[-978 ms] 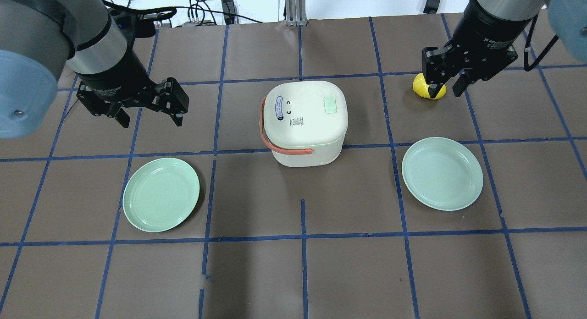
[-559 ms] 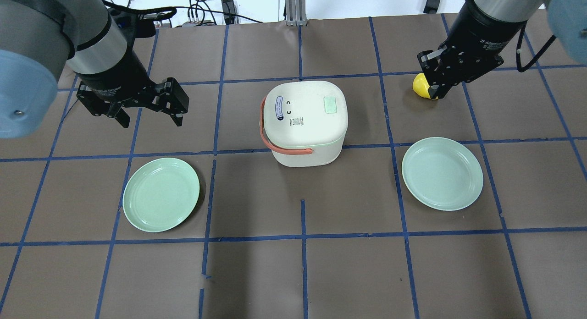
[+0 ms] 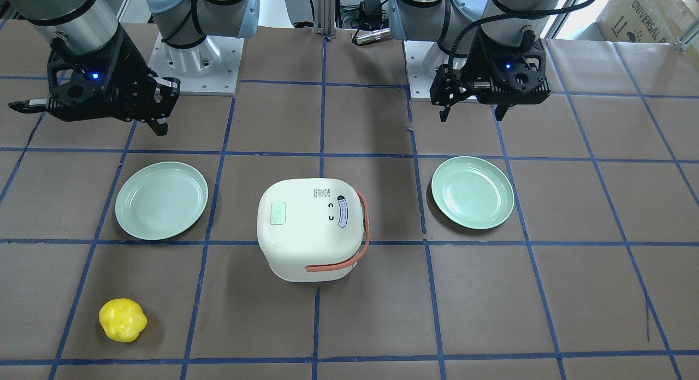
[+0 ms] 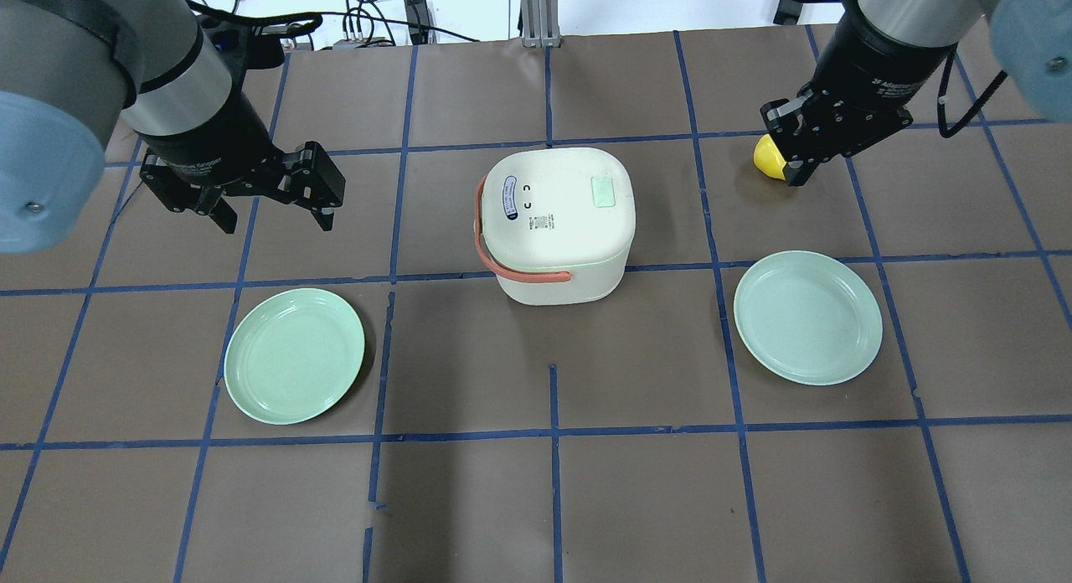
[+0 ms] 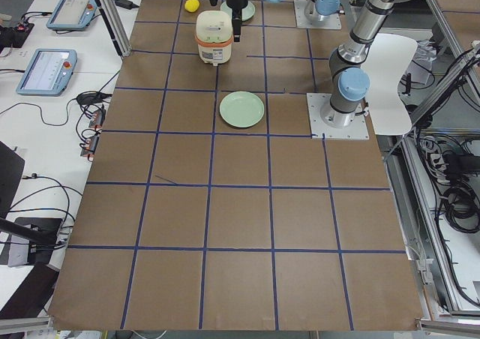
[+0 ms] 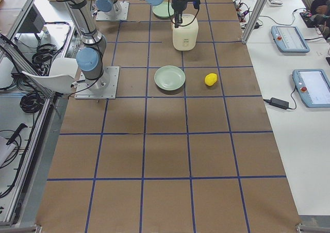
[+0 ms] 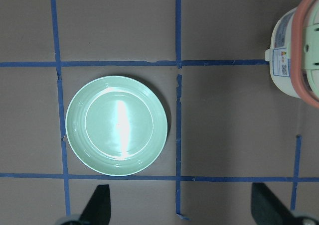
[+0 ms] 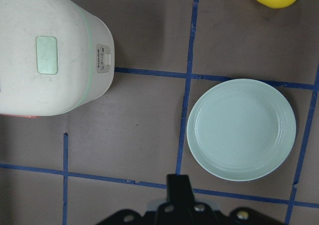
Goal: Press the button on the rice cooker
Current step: 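Lift the right gripper and move it toward the rice cooker lid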
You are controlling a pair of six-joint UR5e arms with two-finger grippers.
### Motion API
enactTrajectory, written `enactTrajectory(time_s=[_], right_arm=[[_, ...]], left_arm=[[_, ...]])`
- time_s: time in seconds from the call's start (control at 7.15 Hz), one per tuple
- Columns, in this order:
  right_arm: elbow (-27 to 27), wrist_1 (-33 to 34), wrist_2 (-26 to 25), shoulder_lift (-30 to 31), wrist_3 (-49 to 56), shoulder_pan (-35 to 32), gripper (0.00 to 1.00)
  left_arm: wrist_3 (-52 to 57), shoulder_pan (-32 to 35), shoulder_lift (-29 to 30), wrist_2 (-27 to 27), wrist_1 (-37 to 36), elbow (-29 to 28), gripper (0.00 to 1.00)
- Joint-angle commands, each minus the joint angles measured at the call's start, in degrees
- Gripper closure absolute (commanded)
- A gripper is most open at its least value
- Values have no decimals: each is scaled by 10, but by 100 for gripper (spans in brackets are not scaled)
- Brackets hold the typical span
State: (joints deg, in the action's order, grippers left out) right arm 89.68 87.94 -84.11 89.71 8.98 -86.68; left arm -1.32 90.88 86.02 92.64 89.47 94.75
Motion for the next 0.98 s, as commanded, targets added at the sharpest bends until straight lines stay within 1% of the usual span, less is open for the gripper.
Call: enactTrajectory(time_s=[0.0,0.14,0.56,0.84], right_arm=[[2,17,8,-17,-11,-7,93],[3,25,29,-24,-23,-26,92],[7,71,28,-59,-58,-77,91],[30,116,21,-78,-72,-108,91]], left_arm=[[0,0,0,0,0,0,0],[0,1,0,0,0,0,0],[0,0,0,0,0,0,0],[0,0,0,0,0,0,0]])
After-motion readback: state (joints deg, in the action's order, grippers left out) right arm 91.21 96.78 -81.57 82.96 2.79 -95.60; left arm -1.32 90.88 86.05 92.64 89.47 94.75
